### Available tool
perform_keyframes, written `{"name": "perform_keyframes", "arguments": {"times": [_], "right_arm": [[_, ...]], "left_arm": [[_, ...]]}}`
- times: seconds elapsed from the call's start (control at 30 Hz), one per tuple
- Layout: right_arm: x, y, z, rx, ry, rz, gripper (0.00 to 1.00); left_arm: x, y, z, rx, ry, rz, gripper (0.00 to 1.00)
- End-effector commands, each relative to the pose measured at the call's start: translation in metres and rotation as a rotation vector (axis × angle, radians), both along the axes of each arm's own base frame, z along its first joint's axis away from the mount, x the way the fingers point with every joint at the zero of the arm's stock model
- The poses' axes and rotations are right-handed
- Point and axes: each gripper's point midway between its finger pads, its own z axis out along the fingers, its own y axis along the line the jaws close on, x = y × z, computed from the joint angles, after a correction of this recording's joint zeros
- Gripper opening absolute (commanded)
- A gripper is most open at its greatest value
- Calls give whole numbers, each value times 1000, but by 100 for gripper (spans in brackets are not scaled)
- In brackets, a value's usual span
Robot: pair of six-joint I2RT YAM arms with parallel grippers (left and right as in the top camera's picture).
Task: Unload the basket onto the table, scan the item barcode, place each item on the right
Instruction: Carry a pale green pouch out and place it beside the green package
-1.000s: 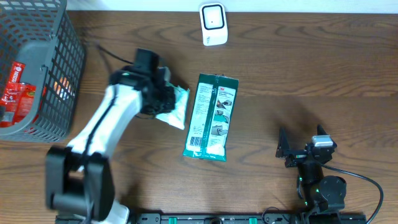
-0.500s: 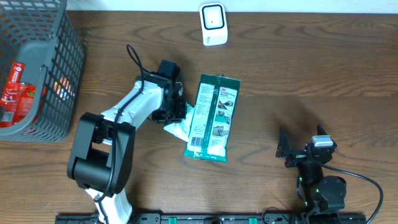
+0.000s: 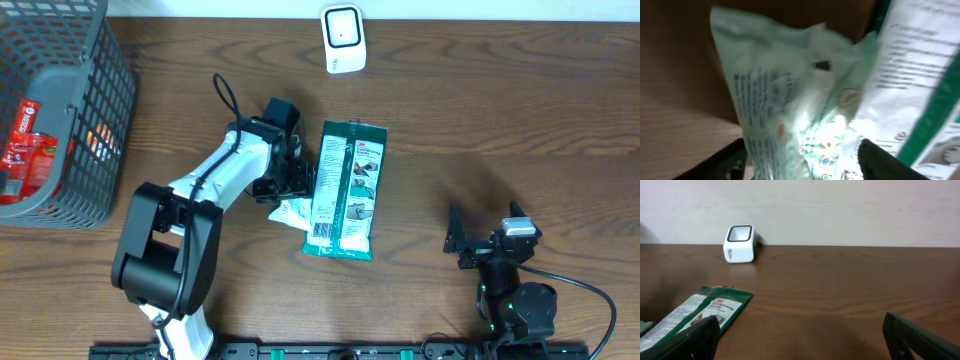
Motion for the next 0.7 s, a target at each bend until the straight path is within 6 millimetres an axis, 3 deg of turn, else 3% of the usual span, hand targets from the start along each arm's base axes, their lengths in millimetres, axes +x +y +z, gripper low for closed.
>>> {"name": "perform_keyframes", "arguments": {"times": [0.0,0.07,0.13,0.17,0.2,0.23,0.33,0.47,0.67], "right_arm": [[0,-2,0,-15,-1,-7,99],[0,-2,0,-15,-1,-7,99],[0,-2,0,-15,-1,-7,99],[0,-2,0,-15,-1,-7,99],[0,-2,0,-15,-1,-7,99],[0,-2,0,-15,-1,-7,99],[0,-2,0,-15,-1,-7,99],[0,-2,0,-15,-1,-7,99],[0,-2,0,-15,-1,-7,99]], "left_arm": [[18,3,39,0,-129,5,74],[21,8,47,27,-161,11,74],[20,10,50,33,-168,12,64],[19,11,50,35,-162,12,55],[16,12,49,40,-151,11,36],[14,13,46,44,-138,11,25],[4,13,35,40,-96,6,8],[-10,11,17,22,-45,-47,7],[-14,16,5,35,-38,-41,8]]}}
